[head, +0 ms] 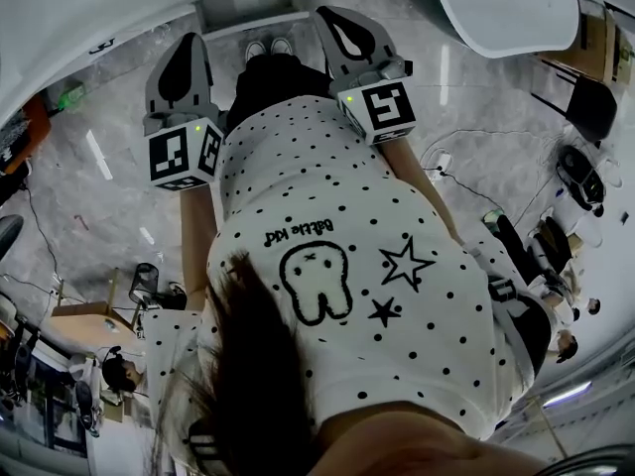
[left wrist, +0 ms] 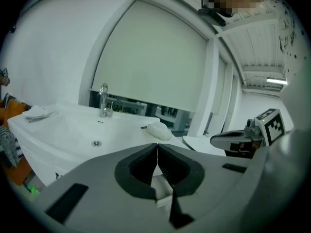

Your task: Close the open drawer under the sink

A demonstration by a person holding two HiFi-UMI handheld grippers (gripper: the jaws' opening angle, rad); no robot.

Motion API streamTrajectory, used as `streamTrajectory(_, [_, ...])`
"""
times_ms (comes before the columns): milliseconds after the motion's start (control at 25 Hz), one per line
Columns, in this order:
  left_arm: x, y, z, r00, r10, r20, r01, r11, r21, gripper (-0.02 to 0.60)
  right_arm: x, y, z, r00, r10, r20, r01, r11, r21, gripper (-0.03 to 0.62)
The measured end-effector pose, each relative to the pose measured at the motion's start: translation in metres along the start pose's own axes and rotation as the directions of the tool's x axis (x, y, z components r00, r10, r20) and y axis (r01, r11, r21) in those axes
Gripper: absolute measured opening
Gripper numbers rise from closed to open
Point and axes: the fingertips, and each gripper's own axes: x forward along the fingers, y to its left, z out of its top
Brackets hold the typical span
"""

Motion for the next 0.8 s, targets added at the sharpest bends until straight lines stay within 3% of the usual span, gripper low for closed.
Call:
streamTrajectory(440, [0.008, 0.017, -0.087, 0.987, 0.065, -0.146, -0.063, 0.998, 0.013, 0.009, 0.008, 0.006, -0.020, 0.999, 0.011, -0.047, -0.011, 1.000, -0.001, 0.014])
streamTrajectory(640, [0.024, 0.021, -0.139, 0.963, 0.061, -0.262, -0.055, 0.998, 0.030, 0.009, 0.013, 0.006, -0.031, 0.997, 0.028, -0.077, -0.026, 0.999, 0.021, 0.014])
streamTrajectory(800, [0.042, 0.025, -0.182, 0.940, 0.040, -0.339, -0.048, 0.999, -0.016, 0.011, 0.016, 0.008, -0.046, 0.994, 0.033, -0.105, -0.029, 0.999, 0.032, 0.014])
